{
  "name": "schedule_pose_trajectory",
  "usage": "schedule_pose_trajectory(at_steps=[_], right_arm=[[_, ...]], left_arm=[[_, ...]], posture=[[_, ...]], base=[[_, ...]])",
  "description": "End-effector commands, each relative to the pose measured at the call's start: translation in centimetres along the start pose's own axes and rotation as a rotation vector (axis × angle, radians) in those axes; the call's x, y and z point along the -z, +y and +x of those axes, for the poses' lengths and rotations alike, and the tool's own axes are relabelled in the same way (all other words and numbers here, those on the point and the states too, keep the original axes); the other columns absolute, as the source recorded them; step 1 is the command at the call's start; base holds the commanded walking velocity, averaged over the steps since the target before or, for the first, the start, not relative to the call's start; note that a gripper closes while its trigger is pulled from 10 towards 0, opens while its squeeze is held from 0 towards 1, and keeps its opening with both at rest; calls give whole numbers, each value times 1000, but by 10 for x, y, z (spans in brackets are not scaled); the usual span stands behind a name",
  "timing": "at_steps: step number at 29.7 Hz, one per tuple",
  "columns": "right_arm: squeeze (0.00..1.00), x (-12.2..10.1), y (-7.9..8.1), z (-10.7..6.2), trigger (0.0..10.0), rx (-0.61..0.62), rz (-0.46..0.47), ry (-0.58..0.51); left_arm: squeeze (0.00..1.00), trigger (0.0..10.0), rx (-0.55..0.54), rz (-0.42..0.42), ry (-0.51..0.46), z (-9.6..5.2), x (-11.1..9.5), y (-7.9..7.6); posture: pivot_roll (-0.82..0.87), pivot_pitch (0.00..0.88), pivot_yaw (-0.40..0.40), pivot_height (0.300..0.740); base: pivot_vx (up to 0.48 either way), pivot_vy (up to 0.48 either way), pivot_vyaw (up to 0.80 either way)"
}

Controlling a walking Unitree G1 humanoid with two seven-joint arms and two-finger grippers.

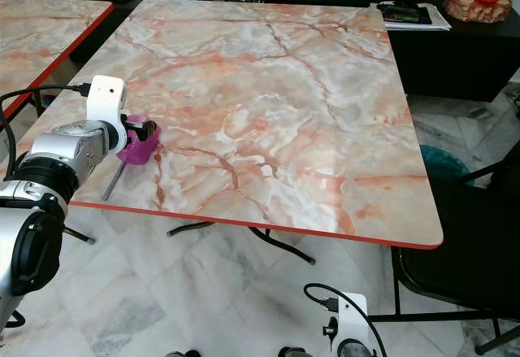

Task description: Setting the table

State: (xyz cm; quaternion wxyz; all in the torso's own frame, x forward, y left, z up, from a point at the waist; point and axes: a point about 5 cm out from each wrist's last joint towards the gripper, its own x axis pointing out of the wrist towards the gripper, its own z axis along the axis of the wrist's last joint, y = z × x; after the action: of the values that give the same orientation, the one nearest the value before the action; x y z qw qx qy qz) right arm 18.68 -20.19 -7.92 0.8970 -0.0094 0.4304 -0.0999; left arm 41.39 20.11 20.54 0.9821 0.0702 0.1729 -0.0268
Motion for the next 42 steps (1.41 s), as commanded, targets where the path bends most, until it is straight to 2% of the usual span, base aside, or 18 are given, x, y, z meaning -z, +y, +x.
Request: schedule_pose_trajectory(at_steps=[1, 17, 23, 36, 42], right_arm=[[0, 6, -2, -1, 10000, 10, 15, 19], [0, 6, -2, -1, 10000, 10, 16, 19], [0, 7, -2, -1, 10000, 10, 16, 19], [0, 6, -3, -1, 10000, 11, 11, 19], [0, 6, -4, -1, 10000, 13, 11, 18]], left_arm=[[0, 10000, -15, 26, 3, -2, -1, 7], [0, 10000, -6, 42, 54, 2, 17, 0], [0, 10000, 1, 25, 65, 3, 24, -3], [0, 10000, -19, 8, 41, 3, 24, -2], [0, 10000, -13, 7, 69, 4, 36, -7]], posture=[[-58, 142, 16, 740], [-62, 142, 17, 740], [-64, 144, 15, 740], [-66, 143, 9, 740], [-70, 144, 9, 740]], base=[[0, 0, 0], [0, 0, 0], [0, 0, 0], [0, 0, 0], [0, 0, 0]])
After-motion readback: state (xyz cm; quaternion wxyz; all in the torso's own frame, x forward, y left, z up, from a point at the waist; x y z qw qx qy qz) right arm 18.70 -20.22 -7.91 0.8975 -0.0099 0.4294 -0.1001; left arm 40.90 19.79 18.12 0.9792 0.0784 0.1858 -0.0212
